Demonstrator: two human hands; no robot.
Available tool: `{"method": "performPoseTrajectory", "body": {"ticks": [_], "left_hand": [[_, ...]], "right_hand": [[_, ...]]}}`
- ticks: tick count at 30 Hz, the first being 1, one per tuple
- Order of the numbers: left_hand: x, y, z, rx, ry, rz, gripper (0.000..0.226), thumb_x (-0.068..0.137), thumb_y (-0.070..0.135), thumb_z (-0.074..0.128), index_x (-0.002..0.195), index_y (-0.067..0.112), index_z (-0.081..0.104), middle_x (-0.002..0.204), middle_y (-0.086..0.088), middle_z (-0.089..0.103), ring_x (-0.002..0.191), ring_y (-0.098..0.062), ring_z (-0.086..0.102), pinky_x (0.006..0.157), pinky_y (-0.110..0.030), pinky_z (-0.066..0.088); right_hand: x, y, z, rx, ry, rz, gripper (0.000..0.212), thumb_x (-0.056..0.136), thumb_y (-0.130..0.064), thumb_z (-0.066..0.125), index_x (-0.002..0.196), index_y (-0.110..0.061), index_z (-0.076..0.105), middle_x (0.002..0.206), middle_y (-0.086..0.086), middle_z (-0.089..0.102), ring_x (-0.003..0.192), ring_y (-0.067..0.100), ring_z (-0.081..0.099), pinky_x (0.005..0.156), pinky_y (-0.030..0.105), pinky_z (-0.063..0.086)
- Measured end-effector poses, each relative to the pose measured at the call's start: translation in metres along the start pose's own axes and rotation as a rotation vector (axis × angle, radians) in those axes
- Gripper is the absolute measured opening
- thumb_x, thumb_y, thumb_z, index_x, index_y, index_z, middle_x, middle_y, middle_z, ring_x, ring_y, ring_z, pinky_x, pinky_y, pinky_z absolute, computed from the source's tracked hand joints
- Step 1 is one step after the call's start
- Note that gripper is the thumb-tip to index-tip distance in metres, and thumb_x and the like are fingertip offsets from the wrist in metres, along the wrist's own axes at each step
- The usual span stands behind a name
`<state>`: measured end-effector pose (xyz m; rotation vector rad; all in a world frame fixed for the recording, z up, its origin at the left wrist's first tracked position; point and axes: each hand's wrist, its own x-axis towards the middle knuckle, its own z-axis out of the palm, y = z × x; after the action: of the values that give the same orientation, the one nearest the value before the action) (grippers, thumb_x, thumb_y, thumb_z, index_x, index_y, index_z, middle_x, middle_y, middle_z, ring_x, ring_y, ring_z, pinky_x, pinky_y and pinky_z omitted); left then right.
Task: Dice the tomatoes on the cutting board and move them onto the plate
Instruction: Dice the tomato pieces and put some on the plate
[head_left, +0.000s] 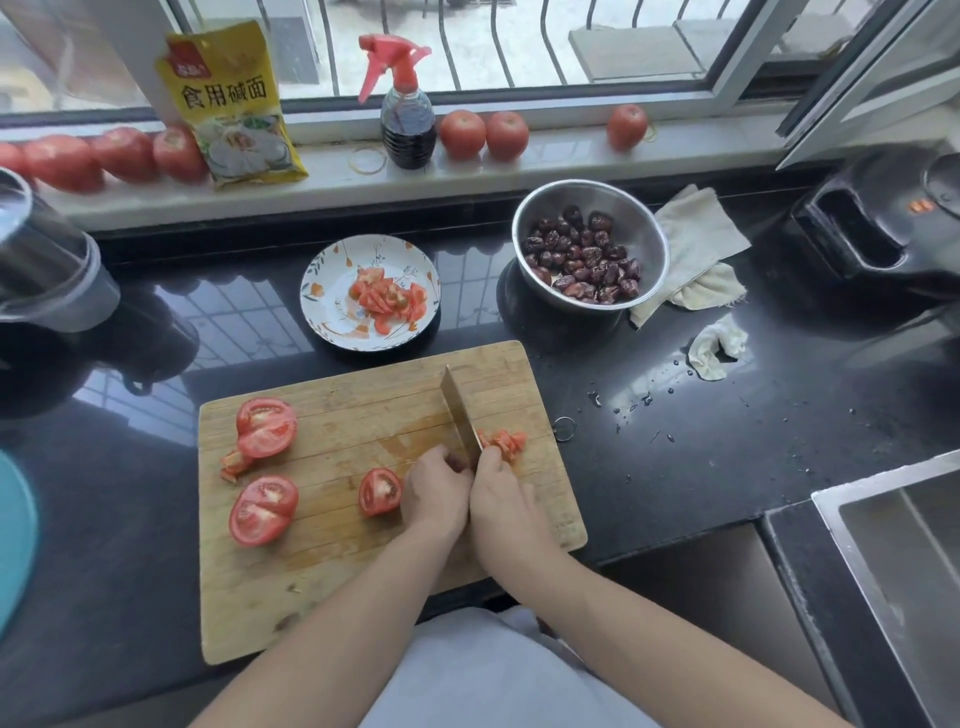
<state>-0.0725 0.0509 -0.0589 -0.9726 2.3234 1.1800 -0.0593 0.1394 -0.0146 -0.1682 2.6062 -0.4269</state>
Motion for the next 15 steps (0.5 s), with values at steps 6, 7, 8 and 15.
{"method": "performPoseTrajectory", "body": {"ticks": [6,7,8,15], "left_hand": [[-0.004,0.004,-0.002,0.091,0.018,-0.007,0.008,0.094,0.021,0.062,0.087,0.022,0.064,0.084,0.004,0.066,0.073,-0.014,0.058,0.054,-0.026,0.038],[-0.005,0.005,-0.002,0.093,0.025,-0.015,0.01,0.095,0.022,0.062,0.086,0.022,0.063,0.084,0.003,0.066,0.073,-0.014,0.059,0.054,-0.026,0.038],[-0.006,0.004,-0.001,0.095,0.03,-0.021,0.011,0.096,0.023,0.063,0.085,0.022,0.062,0.084,0.003,0.065,0.074,-0.014,0.058,0.054,-0.027,0.038],[-0.008,0.004,-0.005,0.015,-0.026,-0.03,0.01,0.1,0.028,0.064,0.105,0.02,0.065,0.096,0.006,0.064,0.078,-0.008,0.056,0.059,-0.024,0.038]], "right_hand": [[0.001,0.014,-0.015,0.128,-0.027,0.119,0.036,0.099,-0.016,0.031,0.134,-0.018,0.026,0.117,0.01,0.059,0.101,0.033,0.056,0.074,0.044,0.043],[0.0,0.019,-0.017,0.145,-0.021,0.123,0.029,0.098,-0.018,0.032,0.127,-0.019,0.029,0.109,0.008,0.061,0.096,0.032,0.057,0.072,0.044,0.045],[-0.002,0.024,-0.02,0.171,-0.004,0.106,0.019,0.098,-0.02,0.033,0.118,-0.02,0.033,0.103,0.007,0.061,0.093,0.033,0.058,0.073,0.047,0.048],[0.0,0.062,-0.049,0.375,0.078,0.052,0.005,0.099,-0.026,0.044,0.099,-0.029,0.04,0.074,0.009,0.063,0.062,0.029,0.061,0.062,0.045,0.056]]}}
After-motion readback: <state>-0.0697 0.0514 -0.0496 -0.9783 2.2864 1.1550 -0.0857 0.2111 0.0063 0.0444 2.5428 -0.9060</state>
